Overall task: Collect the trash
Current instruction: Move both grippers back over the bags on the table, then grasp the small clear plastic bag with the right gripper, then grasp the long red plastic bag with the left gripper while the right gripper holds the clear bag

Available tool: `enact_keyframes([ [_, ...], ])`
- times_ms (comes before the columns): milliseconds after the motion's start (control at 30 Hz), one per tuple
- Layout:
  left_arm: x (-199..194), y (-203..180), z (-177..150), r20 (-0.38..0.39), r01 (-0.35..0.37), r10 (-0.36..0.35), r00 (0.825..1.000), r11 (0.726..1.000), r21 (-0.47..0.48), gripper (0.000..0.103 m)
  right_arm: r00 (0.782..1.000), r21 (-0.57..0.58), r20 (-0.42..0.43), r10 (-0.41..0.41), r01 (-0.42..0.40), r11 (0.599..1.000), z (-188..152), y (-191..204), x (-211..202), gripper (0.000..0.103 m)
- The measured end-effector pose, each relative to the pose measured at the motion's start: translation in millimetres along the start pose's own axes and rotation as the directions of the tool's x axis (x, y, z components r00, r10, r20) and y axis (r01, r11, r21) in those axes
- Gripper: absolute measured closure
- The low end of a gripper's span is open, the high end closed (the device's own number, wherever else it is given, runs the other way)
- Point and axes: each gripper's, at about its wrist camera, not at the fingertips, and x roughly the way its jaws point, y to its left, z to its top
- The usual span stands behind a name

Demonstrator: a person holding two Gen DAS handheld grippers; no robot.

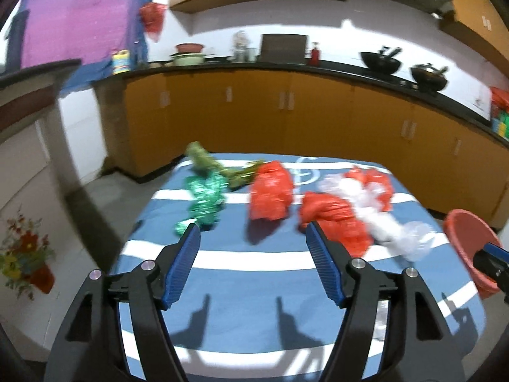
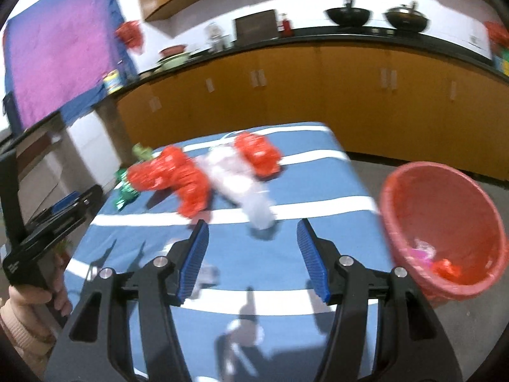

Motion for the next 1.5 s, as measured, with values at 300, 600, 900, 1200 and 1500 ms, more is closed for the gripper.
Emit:
enact_keyframes([
  [300,11,47,-5,-0.017,-0.078,0.077,0.997,0.996,-0.048,0.027,0.995,-0.108,-0.089,0.04,-0.05,0.993,-13,56,39,0.034],
  [600,31,58,-2,-0.043,-0.083,0.081,0.996,0.995,-0.052,0.023,0.986,-0.158,-0.167,0.008,-0.034,0.987,-25,66,75,0.034],
  [900,42,34,2,-0.042,-0.034,0.033,0.999,0.999,-0.024,0.02,0.979,-0.179,-0.205,0.0,-0.038,0.983,-32,64,88,0.075],
  [1200,60,8,14,-0.051,0.013,-0.015,0.999,0.999,-0.029,0.017,0.991,-0.133,-0.131,0.004,-0.022,0.991,-14,47,64,0.081],
  [1500,103,-12,36,-0.089,0.013,-0.016,0.996,1.0,-0.028,0.017,0.998,-0.082,-0.055,-0.014,0.01,0.997,11,23,41,0.081],
])
